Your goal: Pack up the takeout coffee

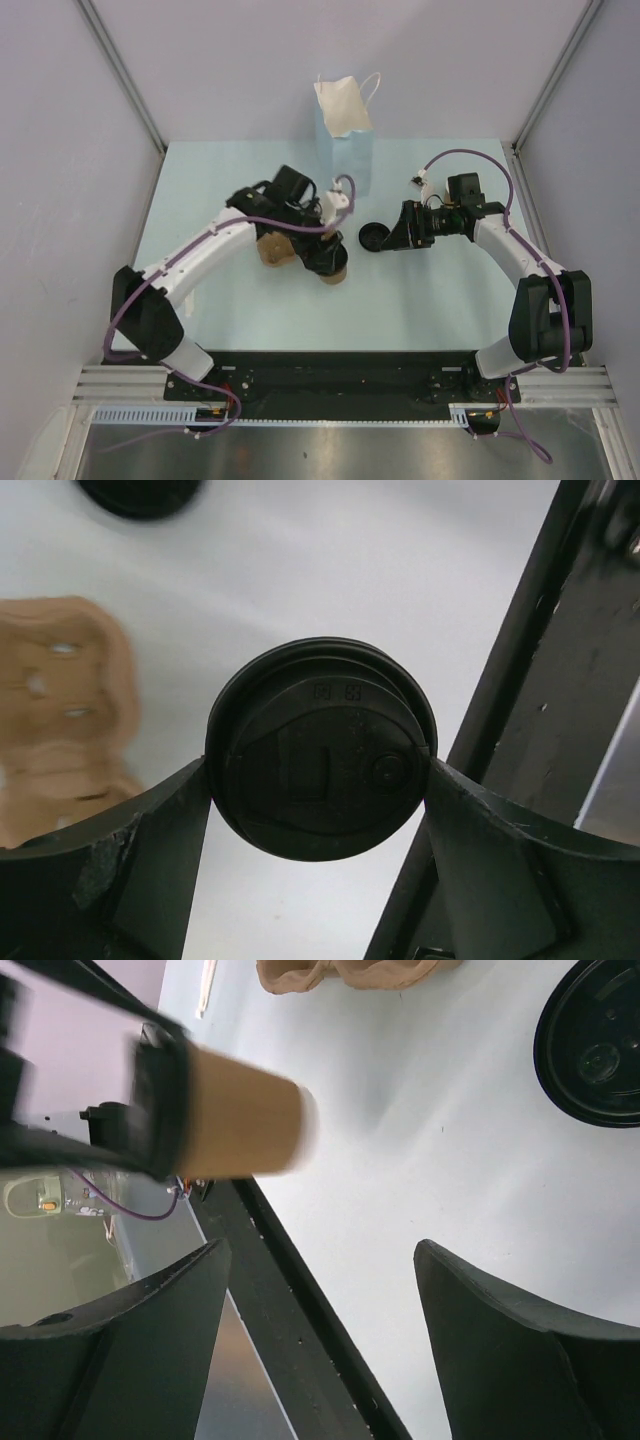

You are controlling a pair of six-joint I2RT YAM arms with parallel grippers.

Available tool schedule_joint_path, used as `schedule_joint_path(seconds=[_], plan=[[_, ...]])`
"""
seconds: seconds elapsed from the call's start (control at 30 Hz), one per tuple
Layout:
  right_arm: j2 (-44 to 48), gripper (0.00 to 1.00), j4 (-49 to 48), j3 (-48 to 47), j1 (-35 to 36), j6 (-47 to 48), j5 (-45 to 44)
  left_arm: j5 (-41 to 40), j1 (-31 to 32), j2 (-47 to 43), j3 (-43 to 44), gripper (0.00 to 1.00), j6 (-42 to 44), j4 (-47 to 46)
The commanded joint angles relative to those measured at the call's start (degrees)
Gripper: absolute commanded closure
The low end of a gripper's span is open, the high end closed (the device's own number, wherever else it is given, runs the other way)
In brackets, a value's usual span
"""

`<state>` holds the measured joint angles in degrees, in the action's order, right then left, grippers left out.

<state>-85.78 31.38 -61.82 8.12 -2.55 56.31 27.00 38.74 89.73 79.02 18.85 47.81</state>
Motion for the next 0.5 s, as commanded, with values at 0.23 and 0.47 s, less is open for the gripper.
schedule_joint_path(seconds=[0.23, 0.47], plan=[[-1.05, 0.19, -3.34, -1.20, -0.12, -0.79, 0.11, 5.61, -36.59, 0.78, 15.99, 0.45, 0.83, 7.47], [-1.85, 0.18, -4.31, -1.28, 0.32, -1.15, -0.50, -0.45, -49.81, 10.62, 17.83, 0.44, 0.04, 1.24]])
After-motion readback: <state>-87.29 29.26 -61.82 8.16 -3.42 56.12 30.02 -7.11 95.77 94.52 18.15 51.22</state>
